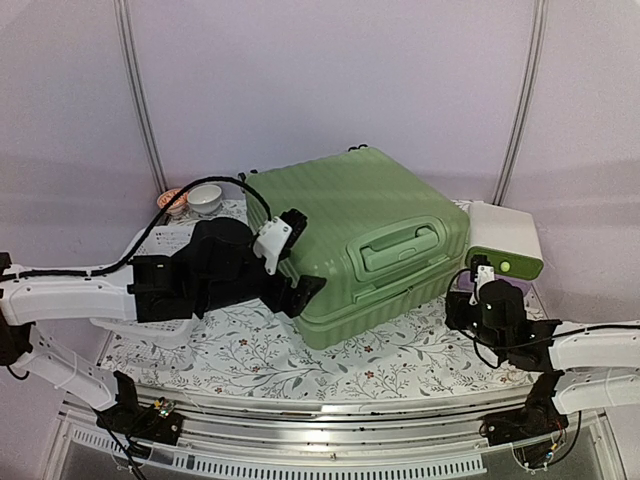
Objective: Open, take out, and arrange the luggage
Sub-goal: Unzip the zipper of the luggage.
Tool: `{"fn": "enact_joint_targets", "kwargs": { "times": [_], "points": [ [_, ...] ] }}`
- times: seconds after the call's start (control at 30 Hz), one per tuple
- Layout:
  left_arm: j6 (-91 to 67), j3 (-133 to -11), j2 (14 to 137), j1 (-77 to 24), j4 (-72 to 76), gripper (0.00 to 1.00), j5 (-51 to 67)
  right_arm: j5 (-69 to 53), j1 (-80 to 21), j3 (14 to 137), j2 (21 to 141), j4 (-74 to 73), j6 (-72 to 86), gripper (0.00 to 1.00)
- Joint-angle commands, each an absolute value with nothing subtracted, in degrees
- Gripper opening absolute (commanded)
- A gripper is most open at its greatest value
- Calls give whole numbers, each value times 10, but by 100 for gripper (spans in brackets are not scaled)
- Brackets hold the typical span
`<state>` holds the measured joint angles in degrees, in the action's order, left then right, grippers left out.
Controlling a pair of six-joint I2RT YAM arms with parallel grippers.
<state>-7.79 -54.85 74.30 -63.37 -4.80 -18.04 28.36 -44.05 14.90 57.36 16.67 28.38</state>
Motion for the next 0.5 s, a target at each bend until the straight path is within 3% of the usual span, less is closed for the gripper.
{"fn": "enact_joint_targets", "kwargs": {
  "times": [0.0,0.33,0.47],
  "points": [
    [-83,-562,755,-636,-59,96,-201,289,-413,185,562,74,327,2],
    [-97,-557,746,-636,-59,96,-169,203,-410,224,517,42,246,17],
    [-128,-547,738,-632,-58,96,-166,206,-398,264,502,-17,248,18]
  ]
}}
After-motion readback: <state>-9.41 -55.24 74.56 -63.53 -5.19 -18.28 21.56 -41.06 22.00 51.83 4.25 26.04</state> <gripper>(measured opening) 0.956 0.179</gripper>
